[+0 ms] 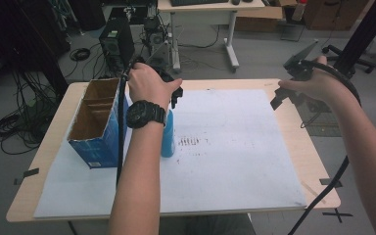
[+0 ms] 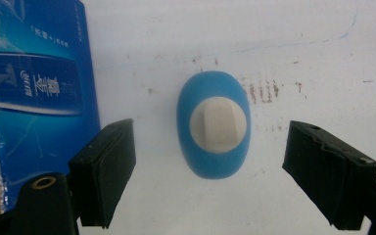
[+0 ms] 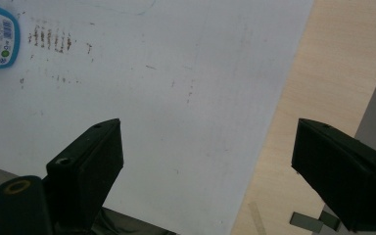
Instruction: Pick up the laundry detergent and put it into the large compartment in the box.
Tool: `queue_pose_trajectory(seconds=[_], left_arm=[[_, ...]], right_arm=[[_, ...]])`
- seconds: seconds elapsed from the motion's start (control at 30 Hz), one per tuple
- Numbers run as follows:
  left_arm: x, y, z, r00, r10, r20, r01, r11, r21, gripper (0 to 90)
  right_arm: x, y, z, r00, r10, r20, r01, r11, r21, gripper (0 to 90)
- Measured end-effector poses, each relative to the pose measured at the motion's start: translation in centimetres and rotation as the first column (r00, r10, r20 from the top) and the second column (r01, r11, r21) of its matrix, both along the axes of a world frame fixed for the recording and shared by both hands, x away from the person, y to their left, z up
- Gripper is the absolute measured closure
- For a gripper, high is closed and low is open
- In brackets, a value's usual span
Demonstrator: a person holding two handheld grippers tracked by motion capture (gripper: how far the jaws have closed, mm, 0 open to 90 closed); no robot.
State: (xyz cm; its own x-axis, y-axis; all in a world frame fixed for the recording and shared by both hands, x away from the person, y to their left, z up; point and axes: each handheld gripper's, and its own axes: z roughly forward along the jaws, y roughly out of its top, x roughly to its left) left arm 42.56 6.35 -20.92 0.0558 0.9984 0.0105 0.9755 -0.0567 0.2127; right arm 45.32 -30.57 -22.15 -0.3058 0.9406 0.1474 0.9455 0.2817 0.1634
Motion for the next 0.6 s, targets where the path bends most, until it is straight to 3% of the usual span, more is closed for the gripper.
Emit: queue_pose_trajectory(seconds=[0.6], left_arm=[[0.1,-0.5,-2.4,0.9996,0.021,-0.016,-0.021,0.9996,0.017,20.4]], right_arm=[[0.0,0.3,-0.3,0.9999,0.01,-0.01,-0.01,1.0,-0.007,11.9]])
